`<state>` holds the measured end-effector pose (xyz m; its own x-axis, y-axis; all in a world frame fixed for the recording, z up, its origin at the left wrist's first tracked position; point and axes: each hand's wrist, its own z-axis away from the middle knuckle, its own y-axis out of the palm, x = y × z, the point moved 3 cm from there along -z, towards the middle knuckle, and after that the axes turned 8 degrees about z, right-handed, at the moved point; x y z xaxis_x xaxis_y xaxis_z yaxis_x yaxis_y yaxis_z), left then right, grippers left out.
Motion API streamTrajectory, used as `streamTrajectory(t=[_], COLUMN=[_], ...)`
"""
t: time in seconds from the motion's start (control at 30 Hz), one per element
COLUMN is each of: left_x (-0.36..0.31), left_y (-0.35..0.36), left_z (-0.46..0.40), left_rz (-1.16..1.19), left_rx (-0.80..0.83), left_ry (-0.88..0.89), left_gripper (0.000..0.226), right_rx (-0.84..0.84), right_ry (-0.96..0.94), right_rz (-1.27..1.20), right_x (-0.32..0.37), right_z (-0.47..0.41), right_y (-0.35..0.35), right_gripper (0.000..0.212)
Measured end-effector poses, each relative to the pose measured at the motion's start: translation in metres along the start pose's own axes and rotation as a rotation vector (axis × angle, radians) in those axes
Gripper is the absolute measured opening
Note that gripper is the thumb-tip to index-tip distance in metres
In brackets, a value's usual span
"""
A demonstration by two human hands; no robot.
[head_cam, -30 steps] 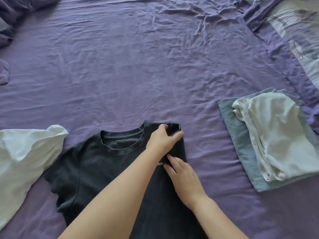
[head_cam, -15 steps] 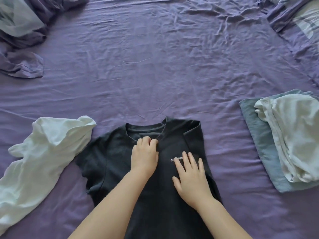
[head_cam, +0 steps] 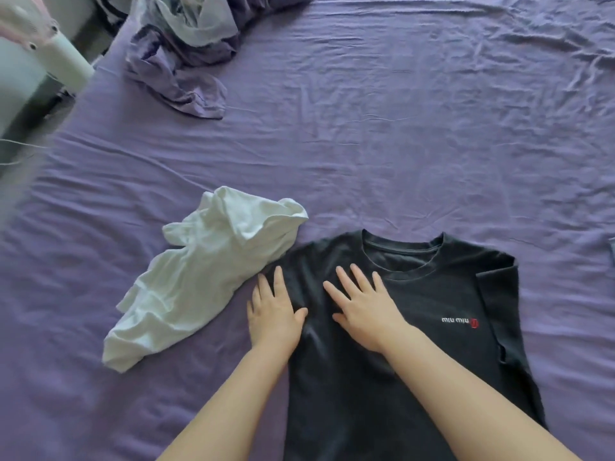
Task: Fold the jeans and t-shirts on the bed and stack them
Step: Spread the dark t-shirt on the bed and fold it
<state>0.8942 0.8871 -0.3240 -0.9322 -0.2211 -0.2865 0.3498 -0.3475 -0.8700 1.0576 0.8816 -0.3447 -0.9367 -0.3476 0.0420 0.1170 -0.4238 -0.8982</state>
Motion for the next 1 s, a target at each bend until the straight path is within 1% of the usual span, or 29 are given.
streamTrajectory(t=[0.07, 0.17, 0.27, 0.33, 0.37, 0.43, 0.5, 0.53, 0.57, 0.6, 0.67, 0.73, 0.77, 0.83, 0.9, 1.0], left_x=[-0.001, -0.005, -0.006, -0.005, -0.004, -0.001, 0.001, 0.000, -0.004, -0.010, -0.026, -0.041, -0.046, -0.048, -0.045, -0.043], left_y=[0.001, 0.002, 0.002, 0.001, 0.001, 0.001, 0.000, 0.000, -0.002, -0.005, -0.006, -0.001, 0.003, 0.013, 0.023, 0.035], left_z=[-0.006, -0.015, -0.020, -0.021, -0.022, -0.022, -0.021, -0.018, -0.015, -0.009, 0.005, 0.019, 0.024, 0.026, 0.020, 0.009], left_rz=[0.070, 0.137, 0.205, 0.334, 0.448, 0.668, 0.743, 0.708, 0.625, 0.518, 0.360, 0.276, 0.240, 0.164, 0.039, -0.217], left_rx=[-0.036, -0.086, -0.069, -0.042, -0.020, 0.029, 0.046, 0.043, 0.030, 0.005, -0.038, -0.012, 0.011, 0.039, 0.022, 0.029], left_ry=[-0.022, 0.014, 0.055, 0.069, 0.050, -0.060, -0.162, -0.175, -0.148, -0.072, 0.173, 0.398, 0.468, 0.522, 0.554, 0.644], left_gripper=[0.091, 0.089, 0.091, 0.095, 0.098, 0.104, 0.104, 0.101, 0.097, 0.093, 0.088, 0.084, 0.082, 0.079, 0.079, 0.066], right_rx=[0.010, 0.013, 0.000, -0.015, -0.020, -0.027, -0.045, -0.060, -0.080, -0.104, -0.155, -0.189, -0.194, -0.183, -0.149, -0.077], right_ry=[-0.002, 0.026, 0.039, 0.050, 0.060, 0.077, 0.091, 0.098, 0.105, 0.114, 0.138, 0.166, 0.178, 0.185, 0.179, 0.188], right_rz=[0.008, 0.012, 0.024, 0.011, -0.002, -0.036, -0.081, -0.107, -0.128, -0.141, -0.141, -0.128, -0.117, -0.078, -0.035, -0.001], right_x=[0.004, 0.006, 0.007, 0.007, 0.006, 0.005, 0.003, 0.000, -0.003, -0.007, -0.017, -0.029, -0.034, -0.043, -0.047, -0.048], right_z=[-0.017, -0.032, -0.033, -0.030, -0.029, -0.026, -0.023, -0.022, -0.021, -0.019, -0.013, -0.005, -0.001, 0.009, 0.021, 0.044], right_y=[-0.006, -0.010, -0.010, -0.010, -0.010, -0.011, -0.015, -0.018, -0.021, -0.026, -0.034, -0.039, -0.040, -0.036, -0.026, 0.000], right_gripper=[0.060, 0.060, 0.060, 0.060, 0.059, 0.058, 0.057, 0.057, 0.056, 0.055, 0.054, 0.053, 0.053, 0.053, 0.052, 0.053])
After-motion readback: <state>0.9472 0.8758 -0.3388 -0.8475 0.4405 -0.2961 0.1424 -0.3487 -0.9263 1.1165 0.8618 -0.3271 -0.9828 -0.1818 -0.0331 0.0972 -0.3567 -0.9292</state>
